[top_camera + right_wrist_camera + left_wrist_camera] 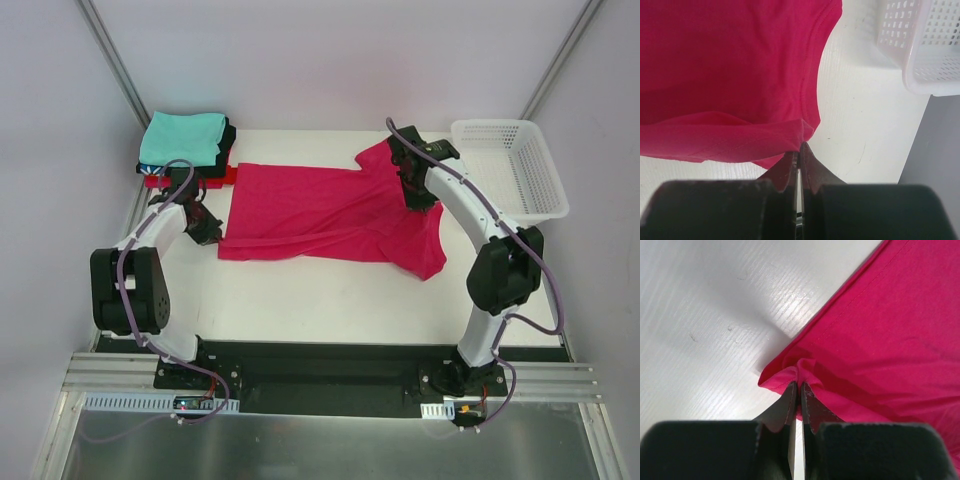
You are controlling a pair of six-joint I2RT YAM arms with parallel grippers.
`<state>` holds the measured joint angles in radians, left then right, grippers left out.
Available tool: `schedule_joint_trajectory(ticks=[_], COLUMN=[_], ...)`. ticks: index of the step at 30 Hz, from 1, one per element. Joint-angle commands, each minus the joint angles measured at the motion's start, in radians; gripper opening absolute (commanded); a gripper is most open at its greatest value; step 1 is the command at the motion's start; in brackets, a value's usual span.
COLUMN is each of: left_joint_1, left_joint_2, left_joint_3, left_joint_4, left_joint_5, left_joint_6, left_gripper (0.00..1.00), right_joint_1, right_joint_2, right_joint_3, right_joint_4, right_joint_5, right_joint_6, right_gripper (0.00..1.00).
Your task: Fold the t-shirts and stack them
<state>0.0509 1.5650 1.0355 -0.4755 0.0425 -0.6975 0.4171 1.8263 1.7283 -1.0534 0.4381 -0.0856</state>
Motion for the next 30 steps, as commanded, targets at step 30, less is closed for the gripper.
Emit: schedule_joint_trajectory(ticks=[30], left_joint_1=[-0.046], left_joint_2=[0.256], left_joint_3=[0.265], left_joint_4=[-0.003], left_joint_5=[-0.023], left_joint_6=[0.006], left_gripper=[0.00], right_joint_1=[-0.049], right_joint_2=[0.310], right_joint_3=[0.261], right_joint_4=[-0.022], right_joint_5=[-0.064], right_joint_6=[-0.051], right_gripper=[0.01])
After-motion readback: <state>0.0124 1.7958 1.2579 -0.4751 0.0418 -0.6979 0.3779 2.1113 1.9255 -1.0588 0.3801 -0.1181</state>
